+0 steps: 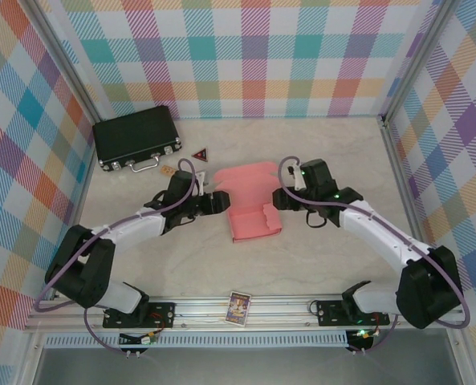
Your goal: Fold the paper box
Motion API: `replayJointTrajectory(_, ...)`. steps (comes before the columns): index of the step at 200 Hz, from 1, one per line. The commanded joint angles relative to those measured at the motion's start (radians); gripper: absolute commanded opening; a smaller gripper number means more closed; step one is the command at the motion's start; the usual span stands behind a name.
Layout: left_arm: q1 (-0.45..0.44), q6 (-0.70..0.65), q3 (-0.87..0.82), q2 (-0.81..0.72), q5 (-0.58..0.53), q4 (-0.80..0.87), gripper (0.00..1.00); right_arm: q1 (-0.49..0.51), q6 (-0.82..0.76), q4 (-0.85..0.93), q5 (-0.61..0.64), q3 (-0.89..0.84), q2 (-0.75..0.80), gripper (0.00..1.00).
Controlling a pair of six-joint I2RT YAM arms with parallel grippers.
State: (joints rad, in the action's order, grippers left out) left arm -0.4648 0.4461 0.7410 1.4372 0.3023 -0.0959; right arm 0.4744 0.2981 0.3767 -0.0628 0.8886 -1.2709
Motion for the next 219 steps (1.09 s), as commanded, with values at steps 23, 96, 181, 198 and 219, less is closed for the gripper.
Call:
replayJointTrajectory(23,0.026,-0.154,0.054,0.015,-0.013,0.054,0.72,-0.068,-0.013,0.060,-0.150,-0.032,-0.009,0.66)
replayJointTrajectory(96,0.042,-0.234,0.085,0.080,-0.011,0.009,0.61,-0.072,0.024,0.012,-0.245,-0.039,-0.131,0.64)
replayJointTrajectory(181,0.051,-0.262,0.098,0.111,0.107,-0.070,0.35,-0.072,0.052,-0.014,-0.253,-0.038,-0.195,0.60)
replayJointTrajectory(198,0.051,-0.271,0.101,0.108,0.109,-0.065,0.31,-0.073,0.065,-0.028,-0.250,-0.035,-0.210,0.58)
replayJointTrajectory(219,0.051,-0.279,0.107,0.110,0.110,-0.054,0.25,-0.073,0.075,-0.041,-0.241,-0.030,-0.234,0.56)
